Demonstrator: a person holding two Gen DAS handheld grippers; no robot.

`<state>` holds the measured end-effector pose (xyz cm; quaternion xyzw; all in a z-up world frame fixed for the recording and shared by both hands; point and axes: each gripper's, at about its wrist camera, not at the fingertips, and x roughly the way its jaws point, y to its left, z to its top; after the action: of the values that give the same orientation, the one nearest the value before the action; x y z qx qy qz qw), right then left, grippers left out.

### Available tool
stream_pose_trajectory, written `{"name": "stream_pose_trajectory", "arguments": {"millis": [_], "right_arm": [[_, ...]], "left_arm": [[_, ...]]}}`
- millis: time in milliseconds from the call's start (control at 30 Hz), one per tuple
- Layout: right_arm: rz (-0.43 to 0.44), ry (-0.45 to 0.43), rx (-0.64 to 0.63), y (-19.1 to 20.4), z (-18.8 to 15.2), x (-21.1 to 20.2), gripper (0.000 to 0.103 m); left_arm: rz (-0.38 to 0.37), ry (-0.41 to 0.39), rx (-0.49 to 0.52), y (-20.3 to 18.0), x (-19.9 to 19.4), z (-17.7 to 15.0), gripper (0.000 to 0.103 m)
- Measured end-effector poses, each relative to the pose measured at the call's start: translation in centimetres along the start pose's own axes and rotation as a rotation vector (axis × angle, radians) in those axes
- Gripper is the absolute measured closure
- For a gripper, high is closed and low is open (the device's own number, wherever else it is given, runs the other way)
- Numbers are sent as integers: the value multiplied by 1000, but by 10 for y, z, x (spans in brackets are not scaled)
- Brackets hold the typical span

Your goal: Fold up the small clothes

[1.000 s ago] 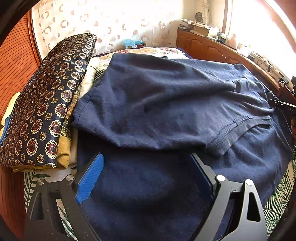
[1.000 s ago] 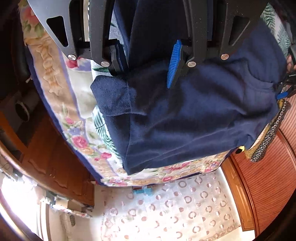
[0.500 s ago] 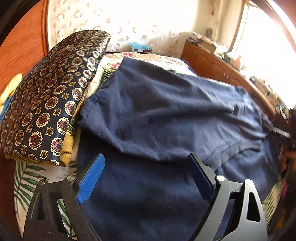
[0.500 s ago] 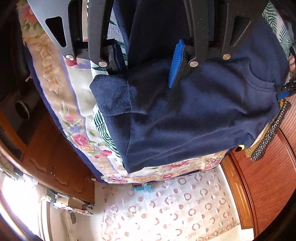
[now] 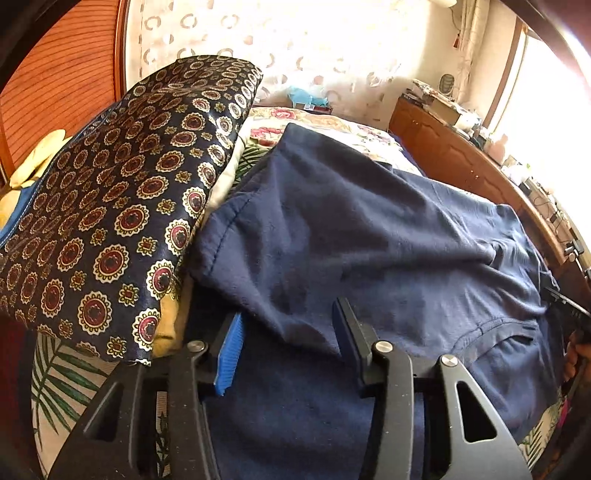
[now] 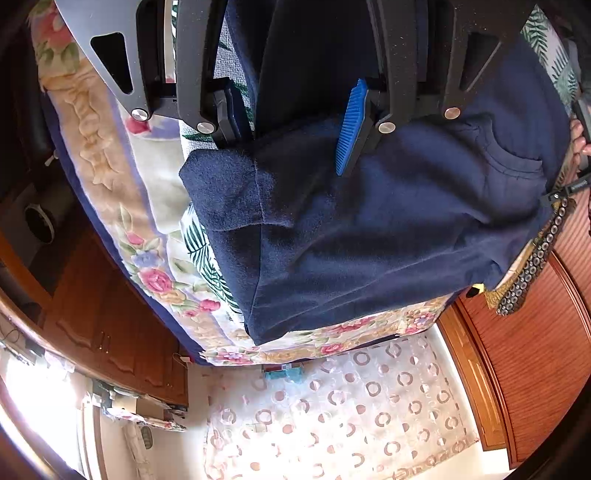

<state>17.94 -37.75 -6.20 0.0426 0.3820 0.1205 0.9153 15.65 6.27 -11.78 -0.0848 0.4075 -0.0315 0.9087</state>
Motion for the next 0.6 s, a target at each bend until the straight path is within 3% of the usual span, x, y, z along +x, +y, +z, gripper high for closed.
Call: {"name": "stream_pose_trajectory", "arguments": {"millis": [67, 167, 233, 367, 600], "right_arm": [[7, -10, 9, -1, 2, -2, 79], [1, -34, -25, 8, 4, -6, 94], [17, -62, -65, 17, 5, -12, 96], [43, -98, -90, 28, 8, -22, 97], [-5, -102, -134, 31, 9, -25, 96]], "left_arm": [[21, -1, 20, -1, 0, -1, 61], [40, -2, 20, 0, 1, 1, 75], [11, -12, -3, 4, -1, 1, 88], [-7, 3, -2, 3, -2, -2, 89], [-7, 2, 32, -7, -1, -2, 89]]}}
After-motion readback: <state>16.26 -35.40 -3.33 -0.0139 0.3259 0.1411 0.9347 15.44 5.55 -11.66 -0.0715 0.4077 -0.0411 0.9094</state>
